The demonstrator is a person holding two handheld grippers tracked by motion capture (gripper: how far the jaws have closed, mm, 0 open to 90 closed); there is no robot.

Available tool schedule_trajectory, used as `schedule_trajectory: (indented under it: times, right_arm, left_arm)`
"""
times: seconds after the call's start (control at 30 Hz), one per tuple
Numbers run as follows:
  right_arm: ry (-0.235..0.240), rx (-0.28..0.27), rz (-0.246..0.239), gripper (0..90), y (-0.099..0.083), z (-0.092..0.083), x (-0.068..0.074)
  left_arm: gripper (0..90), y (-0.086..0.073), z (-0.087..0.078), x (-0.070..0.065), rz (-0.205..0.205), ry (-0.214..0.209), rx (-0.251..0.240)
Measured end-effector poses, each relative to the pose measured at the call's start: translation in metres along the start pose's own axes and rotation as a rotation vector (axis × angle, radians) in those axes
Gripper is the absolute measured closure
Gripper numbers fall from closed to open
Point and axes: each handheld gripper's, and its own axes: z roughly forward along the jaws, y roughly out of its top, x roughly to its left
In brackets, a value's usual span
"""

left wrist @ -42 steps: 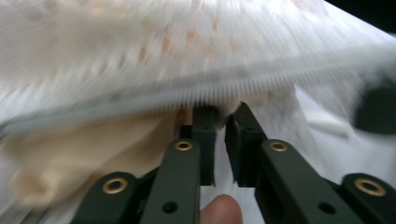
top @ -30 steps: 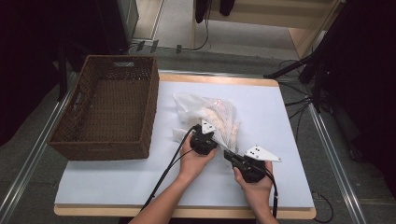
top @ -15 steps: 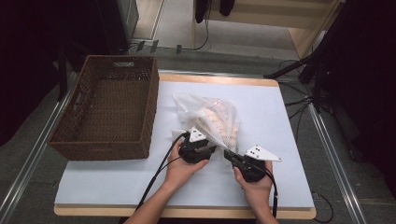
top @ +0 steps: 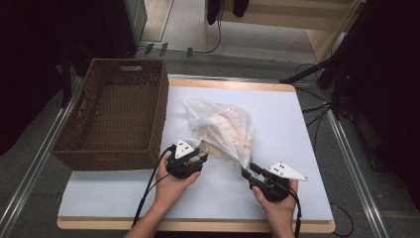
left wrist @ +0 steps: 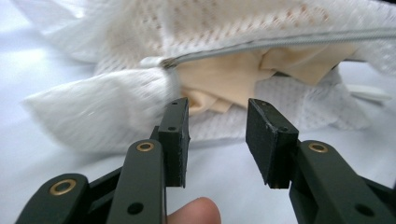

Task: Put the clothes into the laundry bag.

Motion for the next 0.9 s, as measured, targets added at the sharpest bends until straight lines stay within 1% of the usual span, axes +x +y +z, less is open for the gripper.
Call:
schedule_trajectory:
  times: [0.03, 0.1, 0.13, 0.17, 0.2, 0.23, 0.27, 0.3, 0.37, 0.4, 0.47, 0.53, 0.6, 0.67, 0.77, 0.87, 0.9]
  right_arm:
    - [-0.003, -0.001, 0.004, 58.2, 0.000, -0.001, 0.001]
    - [-0.020, 0.008, 0.005, 58.1, -0.001, -0.001, 0.002]
    - [-0.020, 0.008, 0.005, 58.1, -0.001, -0.001, 0.002]
    - [-0.024, 0.017, 0.018, 58.1, -0.003, -0.001, 0.003]
    - [-0.029, 0.025, 0.020, 58.1, -0.005, -0.002, 0.003]
    - [-0.037, 0.036, 0.020, 58.1, -0.007, -0.002, 0.003]
    - [-0.049, 0.055, 0.021, 58.2, -0.010, -0.002, 0.003]
    - [-0.054, 0.061, 0.024, 58.3, -0.012, -0.002, 0.002]
    - [-0.064, 0.081, 0.036, 58.5, -0.015, -0.002, -0.001]
    - [-0.067, 0.092, 0.046, 58.6, -0.015, -0.001, -0.001]
    - [-0.066, 0.102, 0.044, 58.6, -0.017, 0.001, -0.002]
    - [-0.066, 0.114, 0.035, 58.5, -0.017, 0.004, -0.001]
    - [-0.065, 0.136, 0.023, 57.9, -0.017, 0.009, -0.001]
    - [-0.064, 0.142, 0.021, 57.6, -0.017, 0.010, -0.001]
    - [-0.068, 0.151, 0.009, 57.1, -0.015, 0.013, -0.001]
    - [-0.076, 0.156, 0.012, 55.2, -0.014, 0.016, -0.001]
    - [-0.080, 0.151, 0.016, 53.7, -0.013, 0.018, 0.000]
  left_arm:
    - [60.1, -0.001, -0.001, 0.003, -0.009, 0.003, -0.001]
    - [59.7, -0.002, -0.003, 0.004, -0.006, 0.014, 0.002]
    - [59.7, -0.003, -0.004, 0.005, 0.004, 0.019, 0.004]
    - [59.4, -0.005, -0.007, 0.005, 0.017, 0.022, 0.001]
    - [59.2, -0.007, -0.009, 0.006, 0.027, 0.031, -0.001]
    - [59.2, -0.011, -0.011, 0.008, 0.031, 0.035, -0.003]
    - [59.5, -0.012, -0.013, 0.009, 0.030, 0.036, -0.001]
    - [59.0, -0.013, -0.015, 0.010, 0.029, 0.034, -0.006]
    - [59.0, -0.013, -0.018, 0.010, 0.030, 0.054, -0.015]
    - [59.0, -0.012, -0.019, 0.011, 0.021, 0.050, -0.022]
    - [58.6, -0.012, -0.020, 0.011, 0.018, 0.057, -0.022]
    - [58.0, -0.013, -0.020, 0.013, 0.009, 0.055, -0.021]
    - [57.0, -0.012, -0.019, 0.014, 0.003, 0.063, -0.024]
    - [56.7, -0.011, -0.018, 0.015, -0.006, 0.064, -0.030]
    - [55.7, -0.012, -0.015, 0.013, -0.001, 0.061, -0.025]
    - [54.8, -0.011, -0.012, 0.009, 0.023, 0.076, -0.011]
    - [54.5, -0.011, -0.011, 0.007, 0.020, 0.071, -0.017]
